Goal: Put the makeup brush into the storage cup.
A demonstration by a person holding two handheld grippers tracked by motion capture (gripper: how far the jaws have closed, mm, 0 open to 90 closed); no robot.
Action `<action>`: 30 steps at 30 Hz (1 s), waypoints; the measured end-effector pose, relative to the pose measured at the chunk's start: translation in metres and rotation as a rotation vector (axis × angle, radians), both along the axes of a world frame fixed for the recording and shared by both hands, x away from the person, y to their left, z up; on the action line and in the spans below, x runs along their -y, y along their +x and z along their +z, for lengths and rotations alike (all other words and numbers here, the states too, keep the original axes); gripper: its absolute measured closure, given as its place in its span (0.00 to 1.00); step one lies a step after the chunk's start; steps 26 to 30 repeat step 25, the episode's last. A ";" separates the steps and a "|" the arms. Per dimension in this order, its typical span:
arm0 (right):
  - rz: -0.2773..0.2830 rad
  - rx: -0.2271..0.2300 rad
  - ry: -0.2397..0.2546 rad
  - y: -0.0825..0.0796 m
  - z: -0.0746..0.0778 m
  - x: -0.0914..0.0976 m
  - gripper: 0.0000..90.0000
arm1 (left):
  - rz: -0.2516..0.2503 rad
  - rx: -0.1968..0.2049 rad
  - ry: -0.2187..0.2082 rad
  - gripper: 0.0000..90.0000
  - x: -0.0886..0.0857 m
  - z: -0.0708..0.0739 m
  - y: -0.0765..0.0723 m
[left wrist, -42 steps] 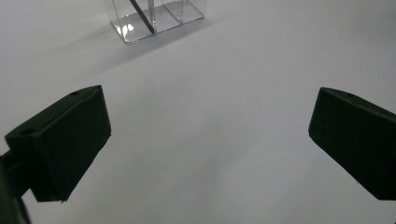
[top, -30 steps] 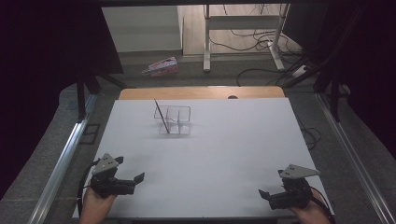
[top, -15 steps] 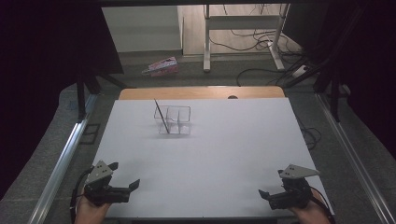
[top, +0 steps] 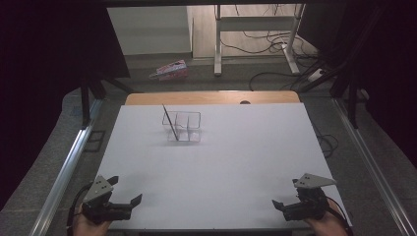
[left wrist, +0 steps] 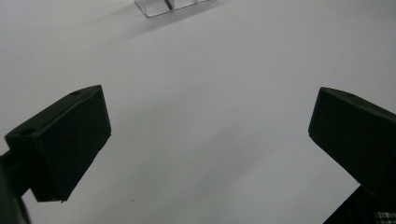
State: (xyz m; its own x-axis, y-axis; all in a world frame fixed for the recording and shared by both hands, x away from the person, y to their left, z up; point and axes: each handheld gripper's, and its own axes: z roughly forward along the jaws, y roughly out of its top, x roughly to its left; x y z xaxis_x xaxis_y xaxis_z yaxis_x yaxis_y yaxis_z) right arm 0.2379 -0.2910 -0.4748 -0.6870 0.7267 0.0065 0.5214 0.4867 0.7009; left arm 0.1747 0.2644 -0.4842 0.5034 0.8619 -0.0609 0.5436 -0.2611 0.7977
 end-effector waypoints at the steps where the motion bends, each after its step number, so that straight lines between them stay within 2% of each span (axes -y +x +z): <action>1: 0.000 0.000 -0.001 0.000 0.000 0.000 0.00 | 0.002 0.000 0.001 0.00 -0.001 0.000 -0.001; 14: 0.003 -0.001 -0.005 0.000 0.000 0.000 0.00 | 0.025 -0.018 0.009 0.00 -0.009 -0.006 -0.012; 21: 0.004 -0.002 -0.007 0.000 0.000 0.000 0.00 | 0.041 -0.010 -0.025 0.00 -0.013 -0.006 -0.014; 30: 0.006 -0.003 -0.011 0.000 0.000 0.000 0.00 | 0.043 -0.016 -0.025 0.00 -0.013 -0.005 -0.013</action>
